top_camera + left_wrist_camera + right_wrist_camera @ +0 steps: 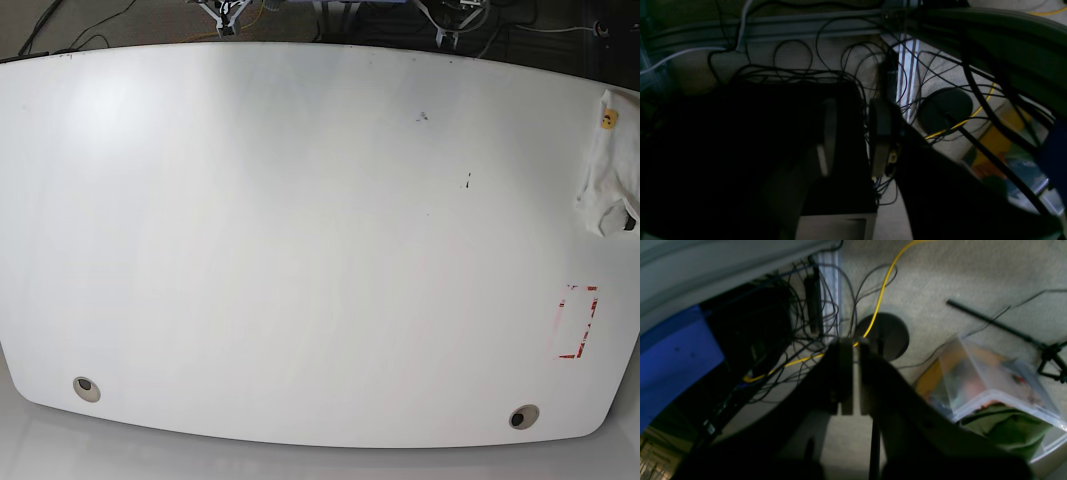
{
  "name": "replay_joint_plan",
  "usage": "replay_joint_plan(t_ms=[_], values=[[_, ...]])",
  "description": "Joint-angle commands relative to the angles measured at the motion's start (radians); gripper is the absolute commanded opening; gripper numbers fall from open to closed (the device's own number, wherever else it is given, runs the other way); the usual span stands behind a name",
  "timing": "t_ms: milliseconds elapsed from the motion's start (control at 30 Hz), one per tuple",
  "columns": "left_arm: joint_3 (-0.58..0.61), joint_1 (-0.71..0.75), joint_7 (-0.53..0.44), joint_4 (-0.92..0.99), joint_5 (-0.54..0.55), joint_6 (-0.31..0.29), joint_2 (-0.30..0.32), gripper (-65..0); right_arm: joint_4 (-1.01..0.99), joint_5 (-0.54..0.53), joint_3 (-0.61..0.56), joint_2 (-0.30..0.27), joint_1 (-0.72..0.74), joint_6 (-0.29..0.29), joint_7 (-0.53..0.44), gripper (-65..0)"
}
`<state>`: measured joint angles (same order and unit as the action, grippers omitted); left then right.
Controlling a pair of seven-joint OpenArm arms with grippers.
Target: Layout the t-shirt on the table in an organized manner, then fold the t-shirt properly
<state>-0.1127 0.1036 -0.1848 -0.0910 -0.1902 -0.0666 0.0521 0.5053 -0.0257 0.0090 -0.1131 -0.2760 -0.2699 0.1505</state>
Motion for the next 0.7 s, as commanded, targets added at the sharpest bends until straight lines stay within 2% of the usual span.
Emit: replay_joint_plan(t_ms=[0, 267, 667], values=[[0.001, 0.008, -0.005, 0.012, 0.001, 0.034, 0.009, -49.8, -0.014, 0.0, 0.001, -0.004, 0.013, -0.006, -0.005, -63.2], [0.001, 0.006, -0.005, 0.012, 0.001, 0.037, 0.005, -44.6, -0.015, 0.0, 0.001, -0.003, 0.017, -0.001, -0.005, -63.1], [0.001, 0.006, -0.005, 0.012, 0.004, 0.037, 0.004, -44.6, -0.017, 0.0, 0.001, -0.003, 0.027, -0.001, -0.005, -63.1]])
